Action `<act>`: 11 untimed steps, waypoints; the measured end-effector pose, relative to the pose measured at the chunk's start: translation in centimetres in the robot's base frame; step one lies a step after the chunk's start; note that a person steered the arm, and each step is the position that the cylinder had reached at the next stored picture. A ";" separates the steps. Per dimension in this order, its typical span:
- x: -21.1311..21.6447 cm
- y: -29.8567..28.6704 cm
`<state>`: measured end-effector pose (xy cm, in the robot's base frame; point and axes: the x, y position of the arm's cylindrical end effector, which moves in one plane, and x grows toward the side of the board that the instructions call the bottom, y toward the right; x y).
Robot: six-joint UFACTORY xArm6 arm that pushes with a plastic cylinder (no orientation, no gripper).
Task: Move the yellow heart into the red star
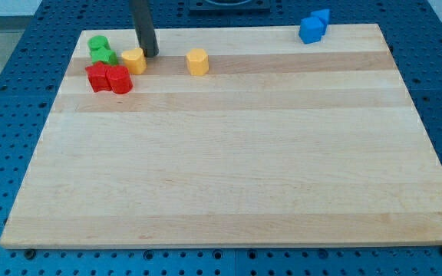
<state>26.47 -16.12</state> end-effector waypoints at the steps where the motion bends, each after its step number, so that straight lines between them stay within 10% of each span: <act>1: 1.6 -2.2; 5: -4.8 9.1; 11: 1.6 13.1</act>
<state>28.03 -3.06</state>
